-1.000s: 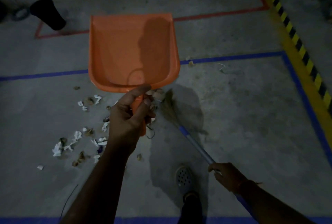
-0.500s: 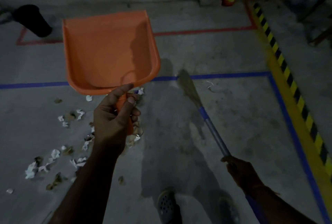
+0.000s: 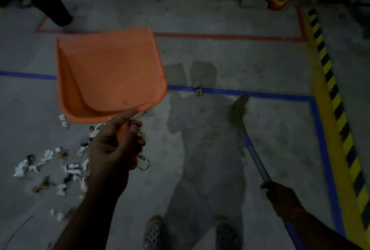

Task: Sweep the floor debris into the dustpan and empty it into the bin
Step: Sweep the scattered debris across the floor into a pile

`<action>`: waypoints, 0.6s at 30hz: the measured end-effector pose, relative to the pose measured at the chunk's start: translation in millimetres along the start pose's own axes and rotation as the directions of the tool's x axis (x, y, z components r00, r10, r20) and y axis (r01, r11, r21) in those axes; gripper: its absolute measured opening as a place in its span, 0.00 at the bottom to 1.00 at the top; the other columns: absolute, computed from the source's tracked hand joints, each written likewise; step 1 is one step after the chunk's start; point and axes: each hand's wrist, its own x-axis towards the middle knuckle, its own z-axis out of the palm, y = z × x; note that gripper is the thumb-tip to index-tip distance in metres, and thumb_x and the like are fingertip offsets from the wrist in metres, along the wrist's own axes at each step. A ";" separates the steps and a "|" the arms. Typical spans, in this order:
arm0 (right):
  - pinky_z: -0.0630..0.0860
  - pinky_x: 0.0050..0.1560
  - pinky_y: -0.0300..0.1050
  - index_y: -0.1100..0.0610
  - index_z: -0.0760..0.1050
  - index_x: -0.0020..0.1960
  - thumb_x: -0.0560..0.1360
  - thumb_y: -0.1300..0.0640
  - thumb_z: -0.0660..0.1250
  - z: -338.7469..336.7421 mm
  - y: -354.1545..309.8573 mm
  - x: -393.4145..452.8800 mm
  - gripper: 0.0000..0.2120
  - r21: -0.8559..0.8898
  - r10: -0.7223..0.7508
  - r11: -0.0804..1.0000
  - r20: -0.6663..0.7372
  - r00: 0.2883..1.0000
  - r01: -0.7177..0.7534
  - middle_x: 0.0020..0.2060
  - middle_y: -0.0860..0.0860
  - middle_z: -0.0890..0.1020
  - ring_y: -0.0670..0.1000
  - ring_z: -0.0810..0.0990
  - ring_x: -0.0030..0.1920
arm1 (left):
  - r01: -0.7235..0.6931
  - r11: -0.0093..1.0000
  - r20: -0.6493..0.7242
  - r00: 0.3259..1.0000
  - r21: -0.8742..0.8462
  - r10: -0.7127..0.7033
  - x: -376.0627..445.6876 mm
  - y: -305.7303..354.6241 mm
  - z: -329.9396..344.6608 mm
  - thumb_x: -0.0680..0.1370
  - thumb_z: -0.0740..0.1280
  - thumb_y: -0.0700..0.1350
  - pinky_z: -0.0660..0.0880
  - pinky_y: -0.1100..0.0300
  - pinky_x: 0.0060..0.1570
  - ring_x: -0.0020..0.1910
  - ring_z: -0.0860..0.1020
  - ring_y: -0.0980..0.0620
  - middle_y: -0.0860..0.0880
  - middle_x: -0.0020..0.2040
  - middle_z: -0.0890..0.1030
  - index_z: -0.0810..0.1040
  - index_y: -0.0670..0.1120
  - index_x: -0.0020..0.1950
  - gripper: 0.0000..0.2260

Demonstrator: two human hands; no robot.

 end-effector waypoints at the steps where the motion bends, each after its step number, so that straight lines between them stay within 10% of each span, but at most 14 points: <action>1: 0.67 0.22 0.39 0.52 0.80 0.48 0.78 0.65 0.62 -0.6 -2.2 8.7 0.11 -0.018 -0.012 1.000 0.007 1.000 0.012 0.28 0.57 0.77 0.50 0.70 0.21 | -0.004 1.000 -0.023 1.000 0.011 0.004 -2.8 -4.8 5.1 0.81 0.66 0.37 0.70 0.66 0.25 0.31 0.77 0.53 0.43 0.41 0.80 0.81 0.44 0.64 0.12; 7: 0.70 0.31 0.36 0.43 0.78 0.45 0.77 0.63 0.66 8.8 -34.0 82.4 0.14 -0.201 -0.279 0.933 0.123 0.952 0.299 0.35 0.44 0.78 0.38 0.73 0.29 | -0.021 0.998 -0.104 0.994 0.059 0.027 -14.5 -31.2 14.7 0.82 0.65 0.37 0.62 0.66 0.25 0.30 0.73 0.51 0.42 0.37 0.78 0.83 0.49 0.62 0.13; 11: 0.68 0.28 0.36 0.53 0.80 0.51 0.75 0.65 0.65 31.1 -83.9 109.6 0.10 -0.300 -0.331 0.871 0.226 0.916 0.389 0.42 0.59 0.80 0.50 0.75 0.31 | -0.013 0.995 -0.169 0.985 0.096 0.029 -23.7 -41.7 3.9 0.82 0.66 0.39 0.65 0.66 0.25 0.31 0.75 0.51 0.39 0.41 0.80 0.83 0.51 0.62 0.12; 18: 0.74 0.39 0.39 0.52 0.81 0.52 0.73 0.61 0.65 97.8 -144.8 100.8 0.11 -0.404 -0.442 0.673 0.452 0.775 0.620 0.44 0.57 0.82 0.55 0.80 0.38 | 0.010 0.995 -0.281 0.960 0.101 0.018 -46.3 -40.8 -28.5 0.81 0.66 0.36 0.70 0.65 0.26 0.31 0.76 0.50 0.38 0.43 0.79 0.82 0.47 0.63 0.13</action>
